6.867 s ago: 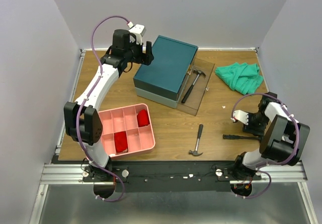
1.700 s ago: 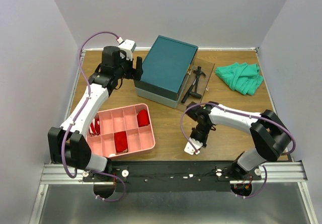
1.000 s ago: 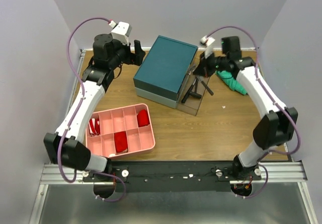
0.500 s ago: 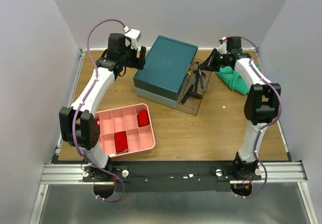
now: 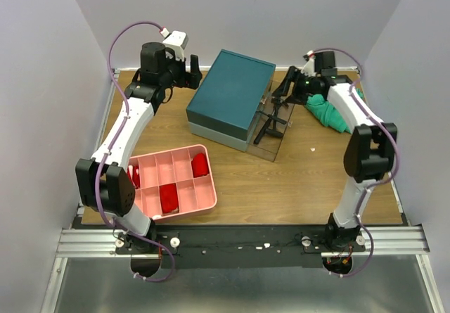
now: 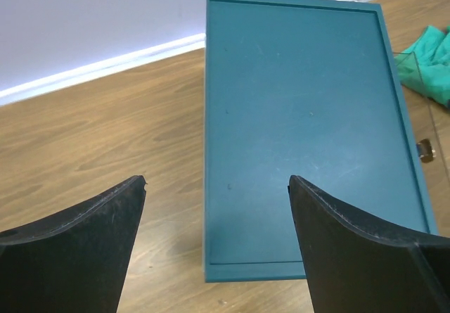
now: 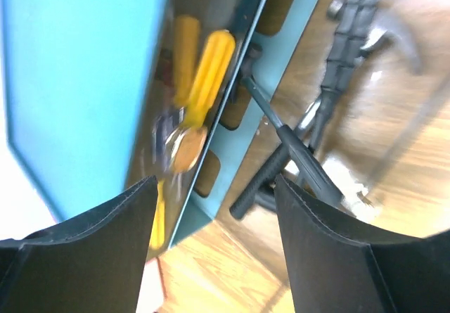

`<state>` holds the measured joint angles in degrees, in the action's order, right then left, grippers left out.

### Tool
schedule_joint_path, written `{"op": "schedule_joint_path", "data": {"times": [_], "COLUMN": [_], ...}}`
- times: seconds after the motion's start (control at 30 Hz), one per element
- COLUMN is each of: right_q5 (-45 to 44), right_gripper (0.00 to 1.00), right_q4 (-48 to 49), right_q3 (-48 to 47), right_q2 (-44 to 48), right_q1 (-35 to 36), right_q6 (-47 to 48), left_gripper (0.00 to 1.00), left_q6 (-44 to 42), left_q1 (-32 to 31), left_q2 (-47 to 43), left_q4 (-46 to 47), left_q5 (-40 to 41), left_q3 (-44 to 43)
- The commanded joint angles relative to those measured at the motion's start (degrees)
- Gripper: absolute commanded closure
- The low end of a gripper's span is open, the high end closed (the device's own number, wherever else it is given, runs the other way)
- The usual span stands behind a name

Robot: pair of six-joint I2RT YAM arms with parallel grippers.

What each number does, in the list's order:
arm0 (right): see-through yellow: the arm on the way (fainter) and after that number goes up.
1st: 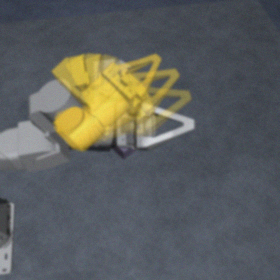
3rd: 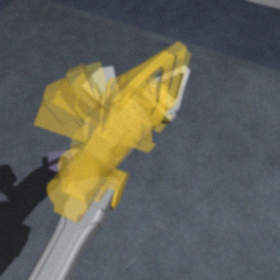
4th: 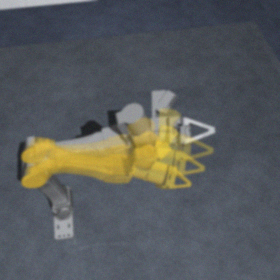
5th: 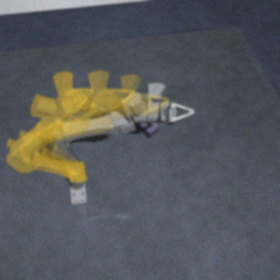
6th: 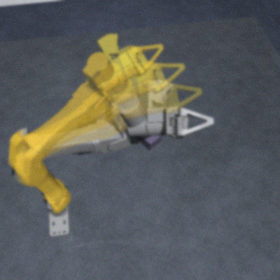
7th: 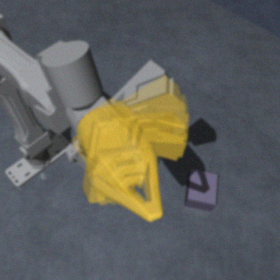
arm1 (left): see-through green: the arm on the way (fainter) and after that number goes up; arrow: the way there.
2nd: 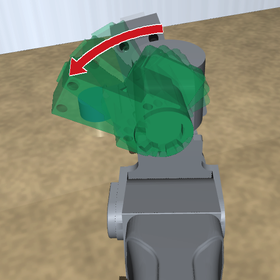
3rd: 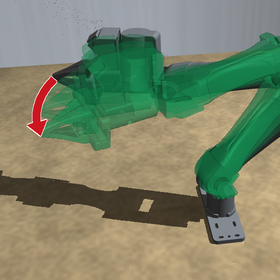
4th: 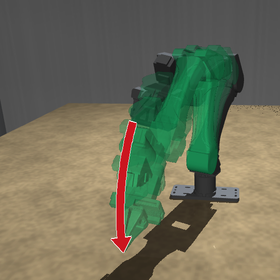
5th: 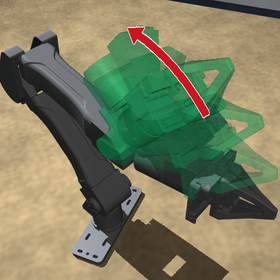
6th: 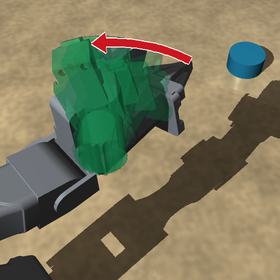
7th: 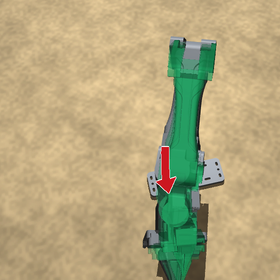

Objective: Sort the tools into containers

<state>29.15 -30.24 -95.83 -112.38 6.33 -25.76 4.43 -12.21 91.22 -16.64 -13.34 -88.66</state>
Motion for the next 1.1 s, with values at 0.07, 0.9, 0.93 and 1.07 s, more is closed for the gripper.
{"op": "schedule_joint_path", "data": {"times": [0.07, 0.9, 0.93, 1.07], "right_q5": [-13.3, -12.1, -11.7, -9.8], "right_gripper": [0.34, 0.99, 1.0, 0.99], "right_q4": [-4.0, -1.0, -0.9, -0.5], "right_q3": [7.2, 4.0, 3.8, 2.1], "right_q2": [9.2, -7.1, -7.6, -9.3], "right_q1": [-6.1, -6.4, -6.4, -4.0], "right_q6": [6.2, 0.9, 0.4, -0.3], "left_gripper": [0.08, 0.09, 0.09, 0.09], "left_q6": [5.7, 0.9, 1.0, 1.2], "left_q1": [0.3, 3.1, 3.0, 3.0], "left_q2": [2.9, 17.6, 18.0, 19.1], "left_q4": [4.7, -4.7, -4.8, -5.6], "left_q5": [-1.7, 4.7, 3.9, 2.0], "left_q3": [-0.3, -8.4, -8.5, -8.7]}}
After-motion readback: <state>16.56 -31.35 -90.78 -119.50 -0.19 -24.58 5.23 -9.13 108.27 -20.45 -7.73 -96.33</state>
